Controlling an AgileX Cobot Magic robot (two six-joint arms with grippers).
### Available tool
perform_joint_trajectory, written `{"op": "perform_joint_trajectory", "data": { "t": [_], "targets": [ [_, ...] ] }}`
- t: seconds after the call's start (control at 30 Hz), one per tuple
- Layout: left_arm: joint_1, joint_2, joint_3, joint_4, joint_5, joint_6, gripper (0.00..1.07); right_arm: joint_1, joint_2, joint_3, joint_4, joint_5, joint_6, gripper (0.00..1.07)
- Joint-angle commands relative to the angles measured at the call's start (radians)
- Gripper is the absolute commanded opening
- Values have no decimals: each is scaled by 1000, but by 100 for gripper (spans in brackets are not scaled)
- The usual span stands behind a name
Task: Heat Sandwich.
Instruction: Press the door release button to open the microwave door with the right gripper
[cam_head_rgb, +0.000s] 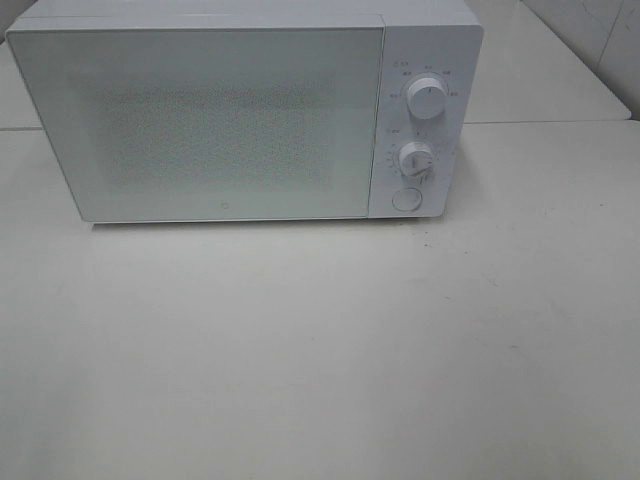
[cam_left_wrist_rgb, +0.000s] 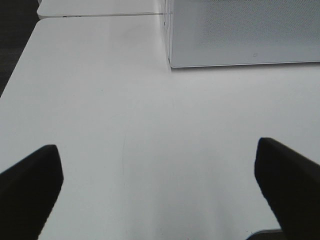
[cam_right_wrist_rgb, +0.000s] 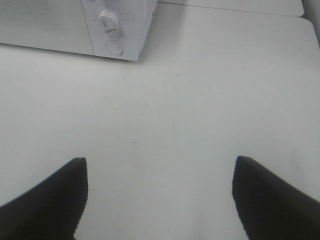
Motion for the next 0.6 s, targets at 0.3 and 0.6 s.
{"op": "perform_joint_trajectory", "data": {
  "t": [0.3,0.6],
  "targets": [
    [-5,-27,3,-7,-16,-8,102,-138,-186,77,-7,13,1,76],
    [-5,-27,3,-7,-16,-8,102,-155,-220,93,-9,35,9,76]
  ]
}}
